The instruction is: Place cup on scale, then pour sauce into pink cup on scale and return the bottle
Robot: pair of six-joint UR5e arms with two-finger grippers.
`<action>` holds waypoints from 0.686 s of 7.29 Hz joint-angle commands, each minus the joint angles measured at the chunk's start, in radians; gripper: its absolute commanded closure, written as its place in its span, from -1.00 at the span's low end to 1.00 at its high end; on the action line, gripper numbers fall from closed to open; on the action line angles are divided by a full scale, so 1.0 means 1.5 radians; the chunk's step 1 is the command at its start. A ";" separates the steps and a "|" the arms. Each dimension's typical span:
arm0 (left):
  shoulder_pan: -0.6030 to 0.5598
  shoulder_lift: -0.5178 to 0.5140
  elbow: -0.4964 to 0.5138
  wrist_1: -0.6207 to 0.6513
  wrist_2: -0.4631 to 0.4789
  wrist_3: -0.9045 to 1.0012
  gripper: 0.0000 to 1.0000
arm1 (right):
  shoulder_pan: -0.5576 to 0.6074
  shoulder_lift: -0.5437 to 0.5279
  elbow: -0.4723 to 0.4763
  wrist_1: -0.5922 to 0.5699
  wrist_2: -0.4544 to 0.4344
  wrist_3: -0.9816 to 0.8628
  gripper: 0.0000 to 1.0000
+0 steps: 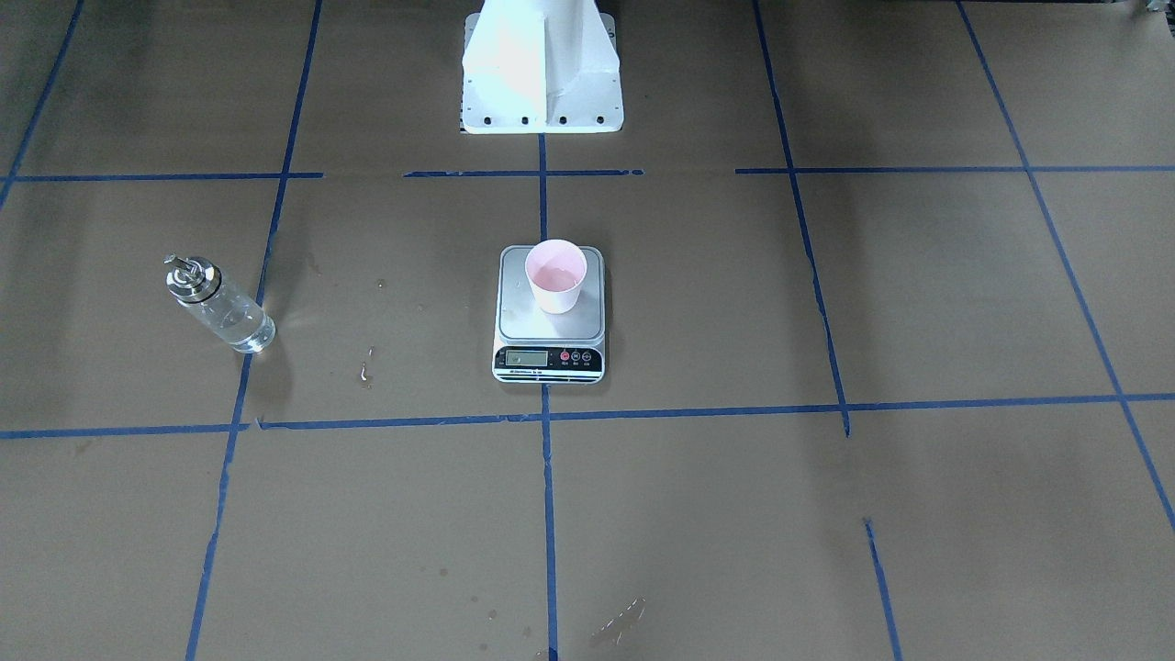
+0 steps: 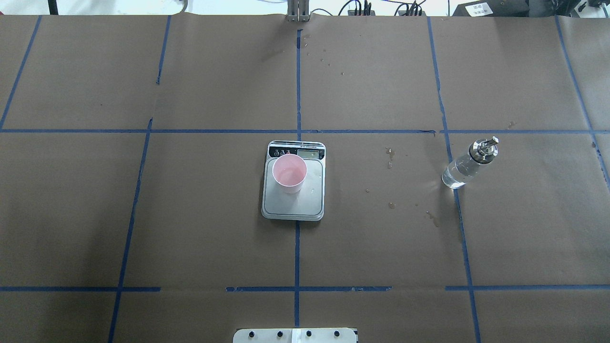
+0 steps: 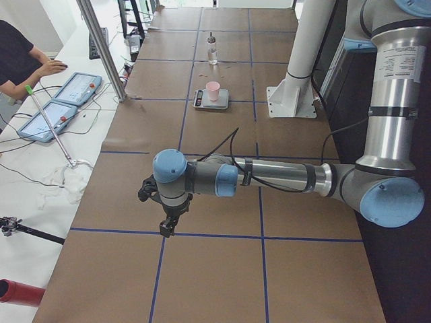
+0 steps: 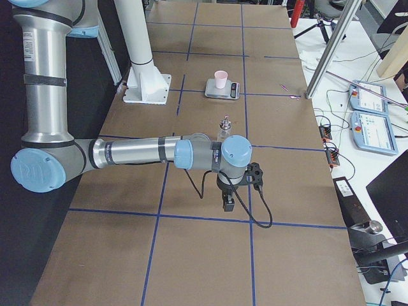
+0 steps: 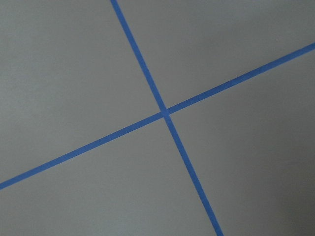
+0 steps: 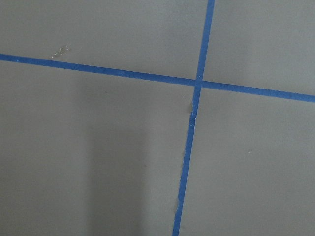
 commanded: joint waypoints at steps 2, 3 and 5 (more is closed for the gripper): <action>-0.008 0.004 0.000 0.000 0.000 0.000 -1.00 | 0.000 -0.001 -0.023 0.000 0.000 -0.001 -1.00; -0.008 0.004 0.000 0.000 0.000 0.000 -1.00 | 0.000 -0.001 -0.039 0.013 0.000 -0.001 -1.00; -0.008 0.004 0.000 0.000 0.000 -0.001 -1.00 | 0.000 -0.006 -0.052 0.048 -0.001 0.000 -1.00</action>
